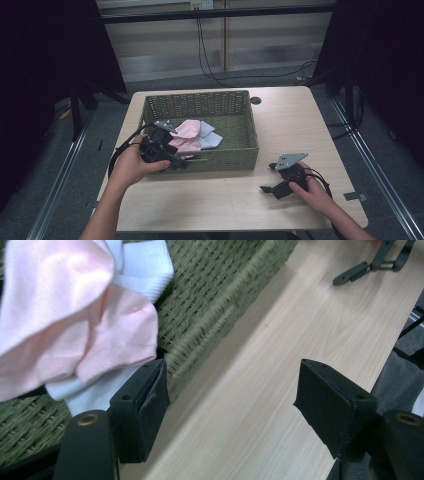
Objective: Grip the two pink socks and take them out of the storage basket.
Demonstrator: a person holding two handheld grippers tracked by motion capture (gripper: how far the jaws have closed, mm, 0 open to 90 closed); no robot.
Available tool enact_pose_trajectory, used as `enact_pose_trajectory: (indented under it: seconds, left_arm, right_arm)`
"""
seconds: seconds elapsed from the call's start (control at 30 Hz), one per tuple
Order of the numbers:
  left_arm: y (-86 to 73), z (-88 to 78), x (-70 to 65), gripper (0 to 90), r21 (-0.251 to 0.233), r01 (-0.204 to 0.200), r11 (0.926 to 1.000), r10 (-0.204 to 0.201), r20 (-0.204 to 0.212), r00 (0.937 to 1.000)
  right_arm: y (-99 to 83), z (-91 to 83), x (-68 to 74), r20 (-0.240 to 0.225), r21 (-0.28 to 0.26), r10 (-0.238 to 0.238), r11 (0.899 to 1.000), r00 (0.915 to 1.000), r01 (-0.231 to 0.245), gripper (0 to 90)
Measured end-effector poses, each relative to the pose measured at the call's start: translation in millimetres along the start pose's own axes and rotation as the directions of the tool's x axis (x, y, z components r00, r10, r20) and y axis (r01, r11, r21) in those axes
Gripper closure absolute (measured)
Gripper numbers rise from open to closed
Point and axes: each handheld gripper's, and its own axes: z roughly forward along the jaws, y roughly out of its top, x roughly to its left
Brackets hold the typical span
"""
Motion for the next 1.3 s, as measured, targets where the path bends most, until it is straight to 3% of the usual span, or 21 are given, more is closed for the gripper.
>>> enact_pose_trajectory:
  seconds: [0.3,0.47,0.8,0.9,1.13,1.3]
  left_arm:
    - [20.5,-7.0,20.8,28.4,0.006,0.029,0.9996,-0.029,-0.036,0.9989]
    - [26.0,-5.9,38.1,28.5,0.010,0.070,0.9975,-0.069,-0.057,0.9960]
    - [34.3,9.8,72.8,28.7,0.034,0.141,0.9894,-0.136,-0.120,0.9834]
    - [35.4,18.3,85.6,28.9,0.053,0.173,0.9835,-0.163,-0.158,0.9739]
    - [35.0,35.3,107.7,28.8,0.057,0.202,0.9776,-0.187,-0.206,0.9606]
    - [34.1,50.2,119.1,28.8,0.074,0.211,0.9747,-0.192,-0.210,0.9587]
  right_arm:
    - [0.0,0.0,0.0,0.000,0.000,0.000,1.000,1.0000,0.000,9.4]
    - [0.0,0.1,-0.1,-0.003,-0.002,0.000,1.000,1.0000,0.000,9.4]
    - [0.0,0.1,-0.1,-0.002,-0.002,0.000,1.000,1.0000,0.000,9.4]
    - [0.0,0.0,0.0,0.000,0.000,0.000,1.000,1.0000,0.000,9.4]
    - [0.1,0.0,0.1,-0.001,-0.001,0.003,1.000,1.0000,-0.003,9.4]
    - [0.1,0.0,0.1,-0.001,-0.001,0.003,1.000,1.0000,-0.003,9.4]
